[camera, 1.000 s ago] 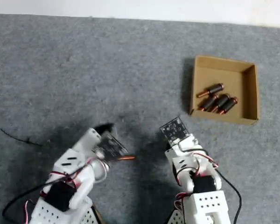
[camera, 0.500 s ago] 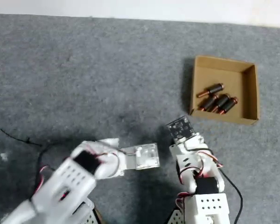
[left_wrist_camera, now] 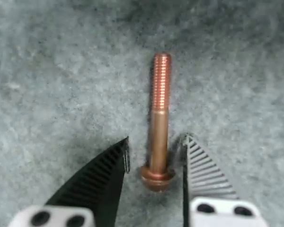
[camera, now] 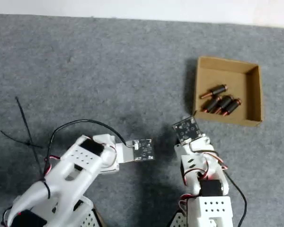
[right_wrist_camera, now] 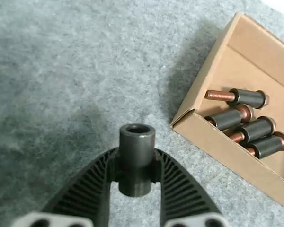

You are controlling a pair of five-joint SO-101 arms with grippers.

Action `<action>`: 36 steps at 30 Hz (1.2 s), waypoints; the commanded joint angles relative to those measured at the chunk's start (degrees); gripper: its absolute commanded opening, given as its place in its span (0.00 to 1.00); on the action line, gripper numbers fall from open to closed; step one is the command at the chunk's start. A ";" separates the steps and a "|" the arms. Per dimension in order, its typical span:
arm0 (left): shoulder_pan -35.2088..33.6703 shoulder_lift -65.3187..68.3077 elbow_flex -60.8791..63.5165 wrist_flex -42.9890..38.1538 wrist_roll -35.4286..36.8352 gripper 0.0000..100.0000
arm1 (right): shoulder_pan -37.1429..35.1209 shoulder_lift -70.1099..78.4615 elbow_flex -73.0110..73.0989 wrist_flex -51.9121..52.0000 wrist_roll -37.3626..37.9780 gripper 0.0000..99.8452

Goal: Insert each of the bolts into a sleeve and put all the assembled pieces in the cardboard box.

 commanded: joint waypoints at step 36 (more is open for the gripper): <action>1.80 10.95 -9.80 2.20 3.16 0.01 | 0.40 -0.84 2.51 -1.98 -0.09 0.00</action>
